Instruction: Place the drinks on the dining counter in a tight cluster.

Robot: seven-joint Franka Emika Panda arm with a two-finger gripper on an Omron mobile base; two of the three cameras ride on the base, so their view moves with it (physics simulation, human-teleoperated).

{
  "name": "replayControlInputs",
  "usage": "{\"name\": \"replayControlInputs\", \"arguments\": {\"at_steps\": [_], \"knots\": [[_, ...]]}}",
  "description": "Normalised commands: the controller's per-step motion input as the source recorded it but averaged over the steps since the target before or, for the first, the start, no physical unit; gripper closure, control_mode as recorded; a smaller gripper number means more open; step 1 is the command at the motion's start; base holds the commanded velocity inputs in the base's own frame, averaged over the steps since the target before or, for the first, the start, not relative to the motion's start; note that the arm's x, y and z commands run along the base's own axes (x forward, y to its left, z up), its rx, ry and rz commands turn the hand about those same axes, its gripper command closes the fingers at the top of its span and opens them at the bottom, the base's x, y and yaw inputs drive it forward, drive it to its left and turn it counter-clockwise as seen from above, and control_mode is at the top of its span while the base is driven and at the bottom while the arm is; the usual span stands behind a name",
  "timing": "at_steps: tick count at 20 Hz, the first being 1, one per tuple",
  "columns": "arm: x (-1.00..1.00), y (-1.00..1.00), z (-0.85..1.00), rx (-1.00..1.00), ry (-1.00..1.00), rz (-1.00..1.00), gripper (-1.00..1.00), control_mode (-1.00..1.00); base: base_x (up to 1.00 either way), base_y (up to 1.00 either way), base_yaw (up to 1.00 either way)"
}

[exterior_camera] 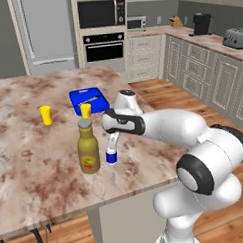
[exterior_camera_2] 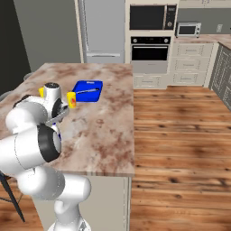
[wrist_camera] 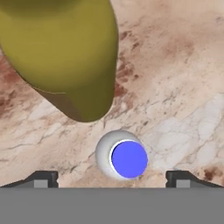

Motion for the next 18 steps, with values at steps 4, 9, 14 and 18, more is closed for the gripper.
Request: {"name": "replayControlInputs", "arguments": {"at_steps": [4,9,14,18], "knots": [[-0.44,-0.28,0.38,0.08,-0.08,-0.05,-1.00,-1.00,0.00,0.00,0.00],[-0.44,-0.56,0.22,0.10,0.00,-0.22,-1.00,-1.00,0.00,0.00,0.00],[-0.19,-0.76,0.58,0.04,0.07,-0.46,-1.00,-1.00,0.00,0.00,0.00],[-0.03,-0.80,0.77,0.00,0.13,-0.54,-1.00,-1.00,0.00,0.00,0.00]]}}
